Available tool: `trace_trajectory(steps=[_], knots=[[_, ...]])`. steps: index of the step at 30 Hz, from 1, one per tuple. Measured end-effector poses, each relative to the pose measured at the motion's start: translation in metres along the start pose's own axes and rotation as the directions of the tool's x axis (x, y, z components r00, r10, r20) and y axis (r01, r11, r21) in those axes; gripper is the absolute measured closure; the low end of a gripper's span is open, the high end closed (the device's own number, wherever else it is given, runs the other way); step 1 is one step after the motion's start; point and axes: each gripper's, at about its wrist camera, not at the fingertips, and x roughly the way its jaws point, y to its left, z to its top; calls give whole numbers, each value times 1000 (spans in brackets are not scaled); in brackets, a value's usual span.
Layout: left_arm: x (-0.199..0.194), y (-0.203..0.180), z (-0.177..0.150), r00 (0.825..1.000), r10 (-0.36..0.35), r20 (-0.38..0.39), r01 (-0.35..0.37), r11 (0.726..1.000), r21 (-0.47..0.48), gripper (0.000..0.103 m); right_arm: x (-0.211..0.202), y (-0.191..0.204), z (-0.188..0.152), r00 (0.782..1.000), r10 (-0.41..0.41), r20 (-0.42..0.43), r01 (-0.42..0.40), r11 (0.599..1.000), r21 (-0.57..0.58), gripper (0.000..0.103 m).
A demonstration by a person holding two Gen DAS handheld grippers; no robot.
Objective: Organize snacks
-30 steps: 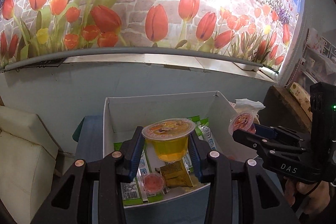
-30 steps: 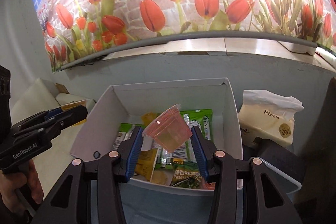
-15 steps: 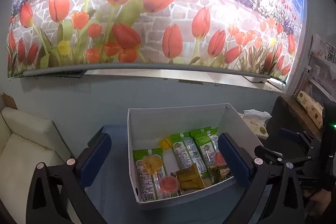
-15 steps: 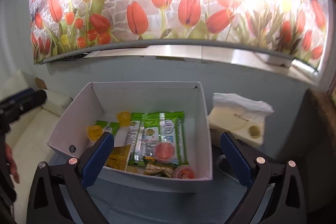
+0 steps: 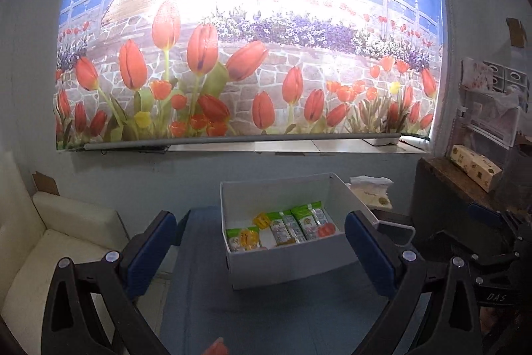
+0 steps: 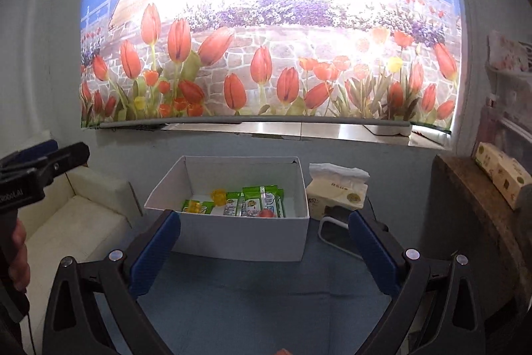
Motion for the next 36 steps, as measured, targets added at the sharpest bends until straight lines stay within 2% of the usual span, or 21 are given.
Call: trace_trajectory(steps=[5,8,11,16,19,26,36], knots=[[-35,-24,-29,998,-43,-39,44,998,36,0,-36,0,-25,994,95,-62,-92,995,44,0],[-55,-34,-45,996,-51,-77,53,998,21,0,-56,0,-39,985,143,-94,-137,988,69,0],[-72,-38,-63,991,-78,-106,79,997,6,0,-78,0,-46,986,142,-88,-138,989,57,0],[-96,-33,-77,988,-76,-133,74,997,-21,0,-101,0,-54,990,119,-82,-117,993,34,0],[-105,-25,-79,984,-90,-151,82,995,-58,0,-104,4,-57,987,133,-91,-131,991,27,0],[-117,-25,-79,986,-67,-150,64,998,-28,0,-107,13,-65,984,145,-102,-143,989,27,0],[-118,-33,-78,984,-92,-154,89,996,-22,0,-112,10,-65,985,137,-107,-134,990,37,0]])
